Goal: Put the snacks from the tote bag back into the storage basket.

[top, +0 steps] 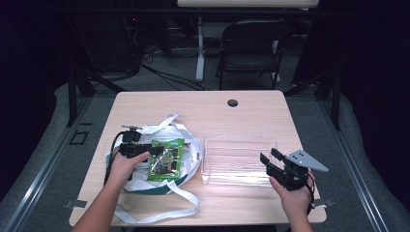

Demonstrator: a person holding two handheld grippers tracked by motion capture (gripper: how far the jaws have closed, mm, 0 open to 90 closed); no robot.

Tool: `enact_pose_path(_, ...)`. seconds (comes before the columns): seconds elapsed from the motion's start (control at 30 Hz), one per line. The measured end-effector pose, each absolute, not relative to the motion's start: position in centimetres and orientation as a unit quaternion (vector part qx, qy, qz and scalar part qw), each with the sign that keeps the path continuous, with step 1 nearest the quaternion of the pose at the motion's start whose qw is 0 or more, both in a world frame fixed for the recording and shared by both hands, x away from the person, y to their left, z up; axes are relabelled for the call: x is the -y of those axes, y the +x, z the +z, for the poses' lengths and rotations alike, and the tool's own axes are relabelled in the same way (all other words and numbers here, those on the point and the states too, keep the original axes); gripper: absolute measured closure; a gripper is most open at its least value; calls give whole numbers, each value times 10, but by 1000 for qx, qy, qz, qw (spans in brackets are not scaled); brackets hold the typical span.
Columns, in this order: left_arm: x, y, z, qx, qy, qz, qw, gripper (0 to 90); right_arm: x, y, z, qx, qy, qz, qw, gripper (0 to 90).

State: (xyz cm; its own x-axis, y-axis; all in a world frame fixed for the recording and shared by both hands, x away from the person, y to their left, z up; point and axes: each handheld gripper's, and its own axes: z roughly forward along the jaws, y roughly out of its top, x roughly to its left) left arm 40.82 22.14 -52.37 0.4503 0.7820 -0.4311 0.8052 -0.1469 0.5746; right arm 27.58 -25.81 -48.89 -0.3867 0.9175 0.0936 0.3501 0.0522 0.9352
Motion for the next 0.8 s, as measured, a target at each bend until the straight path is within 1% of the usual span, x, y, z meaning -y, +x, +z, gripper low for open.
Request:
enact_pose_path(0.47,-215,414,-533,-520,766,-23,377,396,262,271,-488,-665,478,495,289,514)
enact_pose_path(0.53,-215,415,-535,-521,765,-35,376,396,262,271,-488,-665,478,495,290,514)
enact_pose_path(0.8,-212,415,-538,-520,765,-39,377,408,262,271,-488,-666,477,495,290,514)
